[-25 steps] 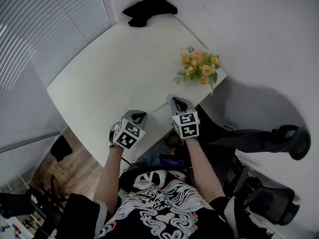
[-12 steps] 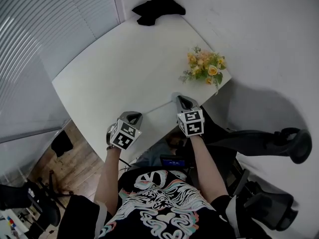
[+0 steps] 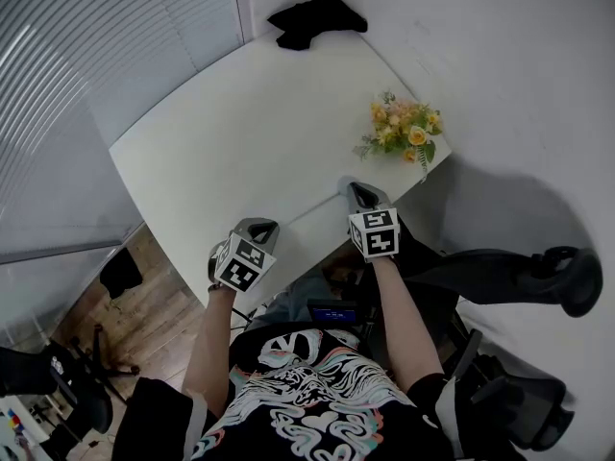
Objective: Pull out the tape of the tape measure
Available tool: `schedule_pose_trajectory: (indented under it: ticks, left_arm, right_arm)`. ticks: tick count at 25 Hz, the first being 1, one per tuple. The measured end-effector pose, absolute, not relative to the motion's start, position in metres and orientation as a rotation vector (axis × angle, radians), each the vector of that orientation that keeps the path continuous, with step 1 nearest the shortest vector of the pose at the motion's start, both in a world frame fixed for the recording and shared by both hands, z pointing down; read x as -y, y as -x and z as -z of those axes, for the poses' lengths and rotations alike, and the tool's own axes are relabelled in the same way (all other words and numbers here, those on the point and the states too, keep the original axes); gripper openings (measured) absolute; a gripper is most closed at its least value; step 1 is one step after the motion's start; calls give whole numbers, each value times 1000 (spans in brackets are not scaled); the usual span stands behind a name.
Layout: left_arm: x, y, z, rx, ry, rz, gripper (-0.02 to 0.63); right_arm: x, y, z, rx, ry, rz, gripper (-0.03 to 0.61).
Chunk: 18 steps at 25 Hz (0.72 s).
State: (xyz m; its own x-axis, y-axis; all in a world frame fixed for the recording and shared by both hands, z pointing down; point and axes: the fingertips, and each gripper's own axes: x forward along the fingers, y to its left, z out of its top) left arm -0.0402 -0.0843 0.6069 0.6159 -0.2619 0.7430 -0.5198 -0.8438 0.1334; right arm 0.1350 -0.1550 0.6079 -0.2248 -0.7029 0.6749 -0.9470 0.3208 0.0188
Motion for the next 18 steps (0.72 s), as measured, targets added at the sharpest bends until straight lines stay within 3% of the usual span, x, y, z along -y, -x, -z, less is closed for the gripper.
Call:
schedule_pose_trajectory:
  ticks: [18]
  left_arm:
    - [62,97,-613,762,-2419,-1086,6]
  right_arm:
    - [154,-136,-608,2005,-1452,-518,3]
